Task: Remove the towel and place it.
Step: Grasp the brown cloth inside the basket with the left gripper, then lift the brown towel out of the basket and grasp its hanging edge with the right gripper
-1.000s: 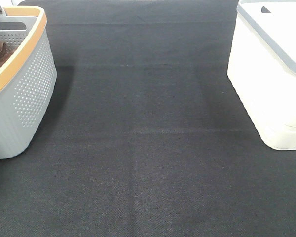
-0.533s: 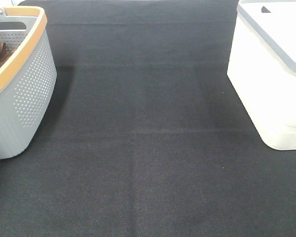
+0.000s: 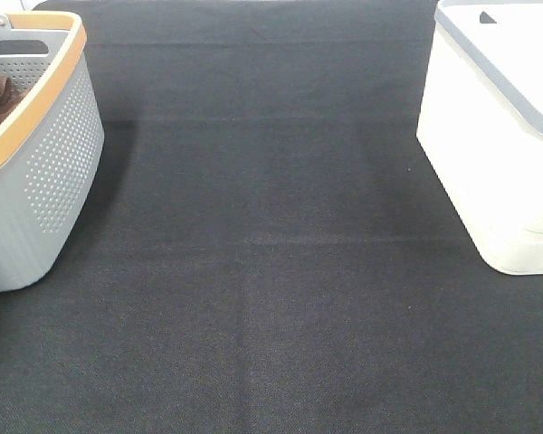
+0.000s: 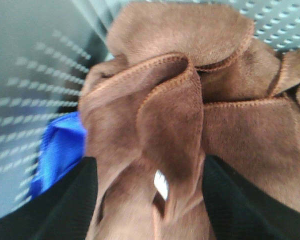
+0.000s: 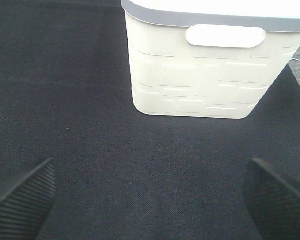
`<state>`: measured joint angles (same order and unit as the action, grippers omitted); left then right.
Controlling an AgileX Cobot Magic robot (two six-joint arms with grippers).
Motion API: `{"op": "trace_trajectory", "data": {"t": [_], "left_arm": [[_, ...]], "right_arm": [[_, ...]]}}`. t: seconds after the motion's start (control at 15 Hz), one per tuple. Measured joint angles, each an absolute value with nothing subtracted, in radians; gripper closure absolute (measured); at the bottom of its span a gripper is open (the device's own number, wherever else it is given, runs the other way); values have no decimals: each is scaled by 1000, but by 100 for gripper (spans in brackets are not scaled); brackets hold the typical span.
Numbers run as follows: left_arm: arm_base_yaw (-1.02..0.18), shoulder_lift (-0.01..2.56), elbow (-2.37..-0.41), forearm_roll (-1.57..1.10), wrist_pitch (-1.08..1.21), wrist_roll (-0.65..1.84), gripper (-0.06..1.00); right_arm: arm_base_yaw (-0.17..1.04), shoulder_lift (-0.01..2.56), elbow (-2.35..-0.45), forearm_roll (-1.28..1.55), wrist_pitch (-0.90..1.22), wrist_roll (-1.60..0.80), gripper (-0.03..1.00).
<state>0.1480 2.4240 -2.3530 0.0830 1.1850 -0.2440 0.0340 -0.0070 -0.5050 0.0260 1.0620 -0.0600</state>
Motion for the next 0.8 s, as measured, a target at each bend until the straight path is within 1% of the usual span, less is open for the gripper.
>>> {"op": "trace_trajectory", "data": {"t": [0.33,0.4,0.47,0.53,0.6,0.67,0.73,0.8], "left_arm": [[148,2483,-2353,70,1140,-252,36],[148,2493,-2353,68,1130,-258,39],[148,2496,-2353,68,1112,-259,47],[148,2496,-2353,67,1102,-261,65],[148,2496,-2353,66,1098,-261,73],[148,2496,-2353,66,1097,-259,90],[148,2496,-2353,66,1097,-258,94],[148,2496,-2353,65,1097,-258,94]], "right_arm": [[34,-7,-505,26,1062,-60,1],[34,-7,-505,26,1062,-60,1],[34,-7,-505,26,1062,-60,1],[34,-7,-505,26,1062,-60,1],[34,-7,-505,26,1062,-60,1],[34,-7,-505,26,1062,-60,1],[34,-7,-505,26,1062,-60,1],[34,-7,-505,26,1062,-60,1]]}}
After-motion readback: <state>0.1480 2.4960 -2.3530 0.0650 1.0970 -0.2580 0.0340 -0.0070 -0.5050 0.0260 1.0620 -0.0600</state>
